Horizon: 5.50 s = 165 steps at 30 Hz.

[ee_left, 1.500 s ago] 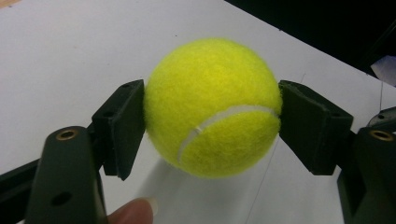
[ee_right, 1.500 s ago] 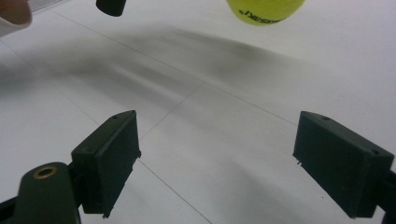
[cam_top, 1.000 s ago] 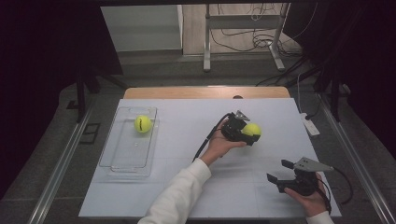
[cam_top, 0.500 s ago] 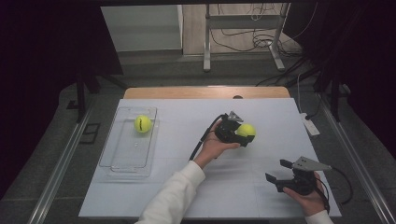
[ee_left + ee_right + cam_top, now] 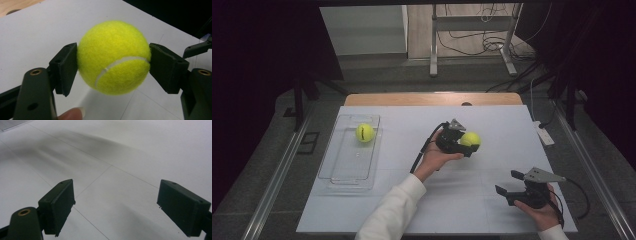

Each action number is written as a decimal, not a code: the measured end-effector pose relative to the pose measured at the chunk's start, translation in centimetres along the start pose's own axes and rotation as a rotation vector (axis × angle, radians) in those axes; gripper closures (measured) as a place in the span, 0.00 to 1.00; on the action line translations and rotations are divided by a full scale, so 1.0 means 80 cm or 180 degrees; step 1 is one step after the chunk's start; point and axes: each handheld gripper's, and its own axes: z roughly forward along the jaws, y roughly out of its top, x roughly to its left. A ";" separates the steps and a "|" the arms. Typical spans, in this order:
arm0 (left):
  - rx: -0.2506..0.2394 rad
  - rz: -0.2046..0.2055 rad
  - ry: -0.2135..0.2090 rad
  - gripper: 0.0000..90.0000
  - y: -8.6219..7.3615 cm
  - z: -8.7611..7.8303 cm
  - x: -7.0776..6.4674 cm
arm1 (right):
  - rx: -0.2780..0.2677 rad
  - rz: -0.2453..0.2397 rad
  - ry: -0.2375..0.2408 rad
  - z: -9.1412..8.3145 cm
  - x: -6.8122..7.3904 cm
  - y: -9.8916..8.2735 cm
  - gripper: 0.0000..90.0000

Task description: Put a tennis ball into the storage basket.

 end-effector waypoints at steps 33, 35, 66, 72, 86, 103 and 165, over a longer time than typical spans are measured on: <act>-0.0210 0.0074 0.0038 0.31 -0.013 -0.048 -0.007 | 0.0005 -0.0025 -0.0010 0.002 0.002 0.001 0.16; -0.0226 0.0058 0.0027 0.31 -0.014 -0.050 -0.006 | 0.0010 -0.0033 -0.0013 0.002 0.003 0.002 0.16; -0.0336 0.0064 0.0076 0.31 -0.024 -0.085 -0.006 | 0.0022 -0.0034 -0.0009 0.005 0.004 0.002 0.16; -0.0360 0.0062 0.0091 0.31 -0.027 -0.091 -0.007 | 0.0032 -0.0033 -0.0016 0.005 0.005 0.003 0.16; -0.0406 0.0050 0.0141 0.31 -0.033 -0.107 -0.004 | 0.0032 -0.0030 -0.0023 0.006 0.005 0.003 0.16; -0.0464 -0.0012 0.0250 0.31 -0.043 -0.128 0.009 | 0.0033 -0.0026 -0.0024 0.006 0.006 0.003 0.16; -0.0514 -0.0159 0.0722 0.31 -0.064 -0.186 0.054 | 0.0039 -0.0040 -0.0019 0.006 0.007 0.004 0.16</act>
